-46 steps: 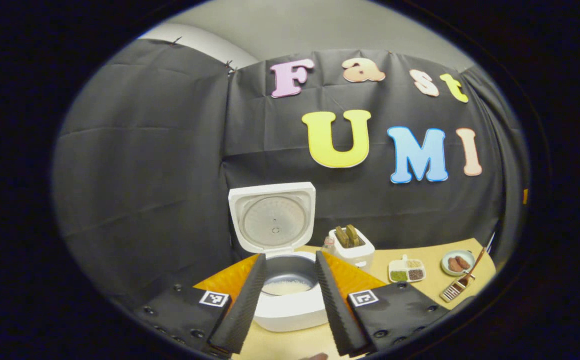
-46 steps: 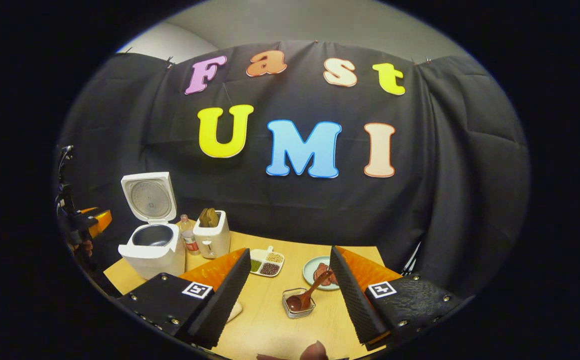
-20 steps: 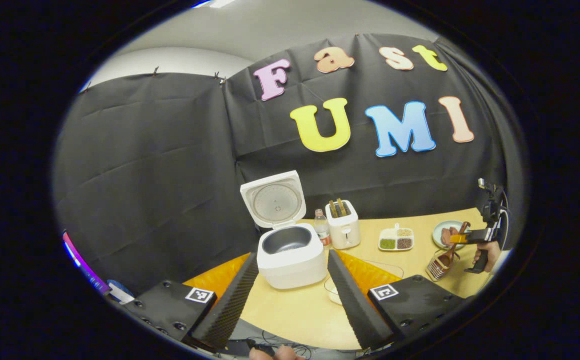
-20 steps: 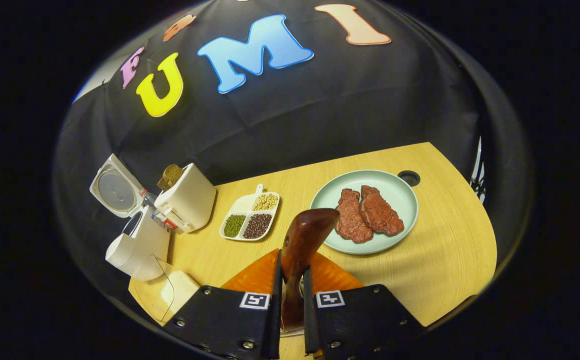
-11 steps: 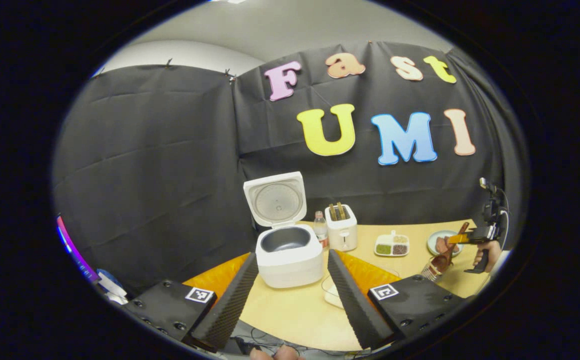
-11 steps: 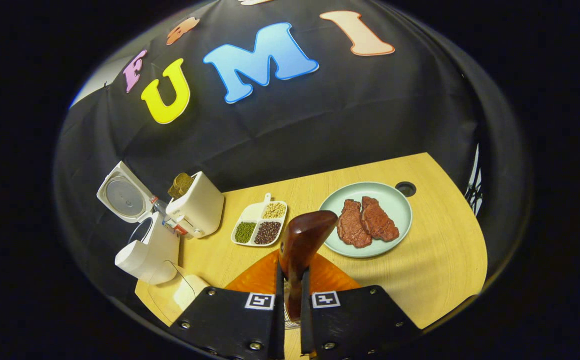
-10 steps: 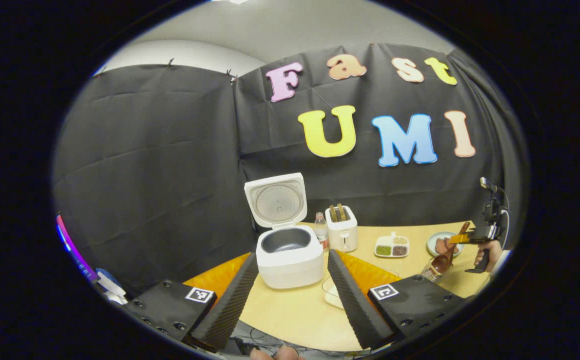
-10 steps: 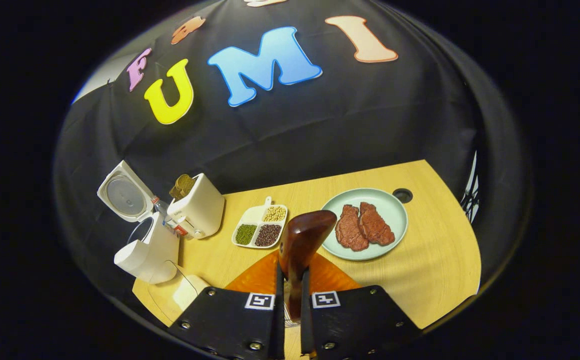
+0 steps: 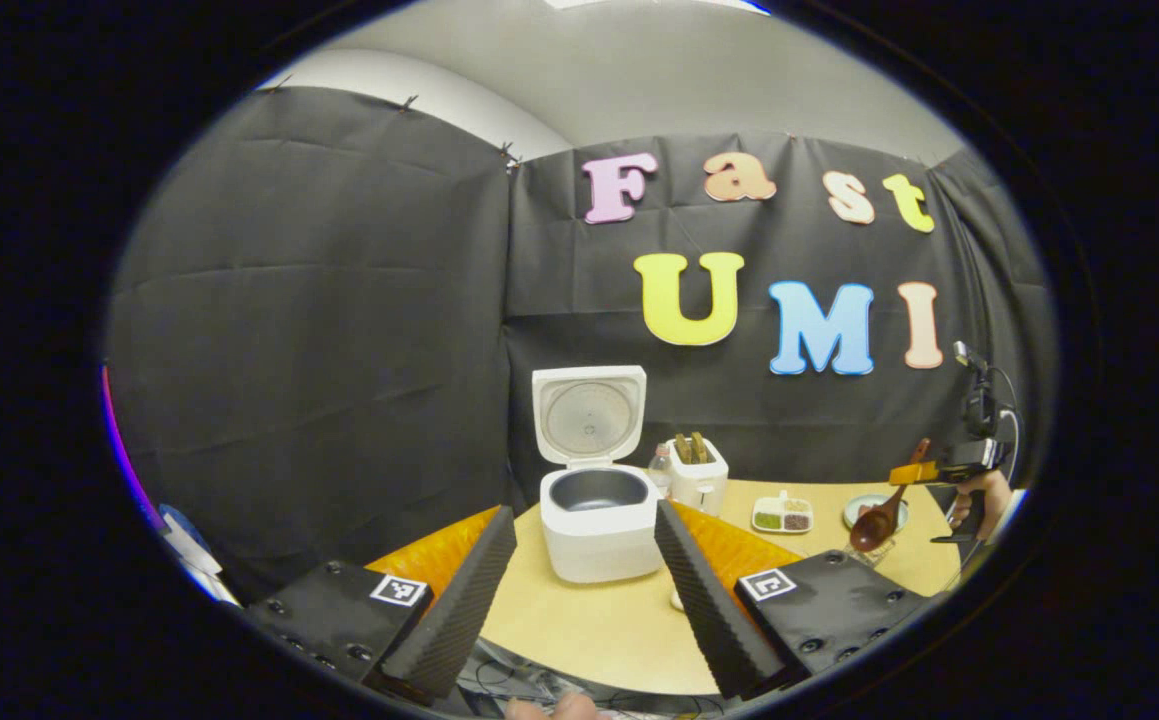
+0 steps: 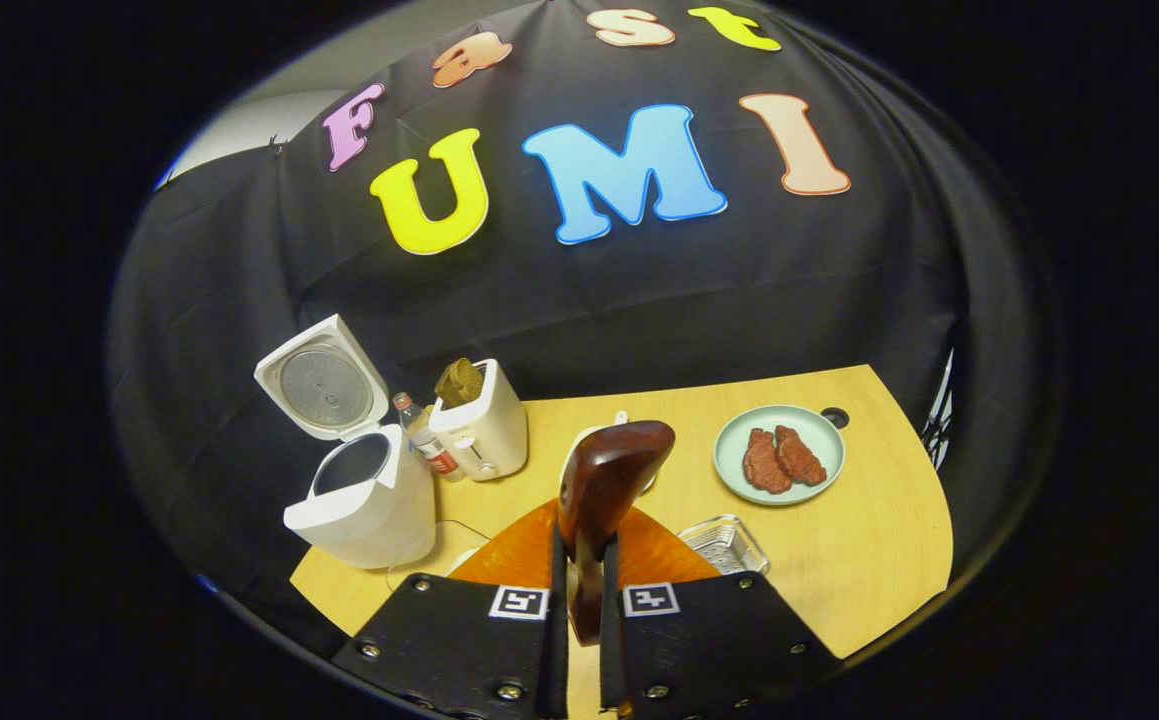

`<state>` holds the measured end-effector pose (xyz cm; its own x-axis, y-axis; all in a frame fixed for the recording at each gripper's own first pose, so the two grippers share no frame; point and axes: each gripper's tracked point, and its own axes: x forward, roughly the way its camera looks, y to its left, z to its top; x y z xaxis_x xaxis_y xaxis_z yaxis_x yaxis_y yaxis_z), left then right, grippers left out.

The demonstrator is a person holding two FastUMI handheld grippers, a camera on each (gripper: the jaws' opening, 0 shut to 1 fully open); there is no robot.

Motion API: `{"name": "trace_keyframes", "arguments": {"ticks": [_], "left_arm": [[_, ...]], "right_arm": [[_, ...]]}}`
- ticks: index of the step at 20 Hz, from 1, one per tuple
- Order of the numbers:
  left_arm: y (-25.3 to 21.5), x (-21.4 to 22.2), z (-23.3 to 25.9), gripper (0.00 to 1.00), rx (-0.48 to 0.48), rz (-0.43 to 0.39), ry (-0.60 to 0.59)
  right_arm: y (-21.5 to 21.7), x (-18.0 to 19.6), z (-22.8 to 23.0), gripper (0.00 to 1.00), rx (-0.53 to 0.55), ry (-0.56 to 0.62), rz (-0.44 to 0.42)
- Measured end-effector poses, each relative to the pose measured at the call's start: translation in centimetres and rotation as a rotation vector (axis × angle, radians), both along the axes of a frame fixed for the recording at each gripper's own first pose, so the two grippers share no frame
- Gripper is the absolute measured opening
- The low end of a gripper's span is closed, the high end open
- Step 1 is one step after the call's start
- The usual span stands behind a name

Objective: Close the left gripper, press the button to open the rice cooker; take a wooden spoon from the chopstick holder with the right hand, scoop a spoonful of rice and pour it into the rice cooker, then put the wooden spoon back into the chopstick holder.

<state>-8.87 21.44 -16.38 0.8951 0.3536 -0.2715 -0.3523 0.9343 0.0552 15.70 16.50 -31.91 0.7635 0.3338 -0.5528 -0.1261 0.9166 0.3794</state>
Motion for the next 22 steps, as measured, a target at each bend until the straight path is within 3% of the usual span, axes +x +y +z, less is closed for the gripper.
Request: {"name": "trace_keyframes", "arguments": {"ticks": [3,5,8,12,16,19,22], "left_arm": [[3.2,-1.3,1.2,0.97,-0.028,-0.013,-0.037],[4.8,-1.6,2.6,0.94,-0.016,-0.020,-0.070],[7.0,-1.5,3.0,0.96,0.006,-0.014,-0.074],[9.7,-1.1,2.3,1.00,0.030,0.039,-0.023],[11.3,0.8,0.1,0.96,0.034,0.064,0.048],[11.5,2.8,-0.2,0.94,0.005,0.077,0.058],[11.7,3.9,0.2,0.99,0.024,0.077,0.049]], "right_arm": [[4.9,-1.6,0.4,0.13,-0.035,0.001,0.030],[8.3,-2.0,-0.1,0.13,-0.060,0.011,0.086],[12.3,-1.5,-2.6,0.13,-0.121,0.026,0.178],[14.8,0.3,-8.1,0.13,-0.327,-0.008,0.343],[16.1,-0.2,-12.3,0.13,-0.477,-0.026,0.521],[17.7,-2.4,-13.7,0.13,-0.443,0.025,0.586],[19.9,-4.0,-13.7,0.13,-0.274,0.128,0.557]]}}
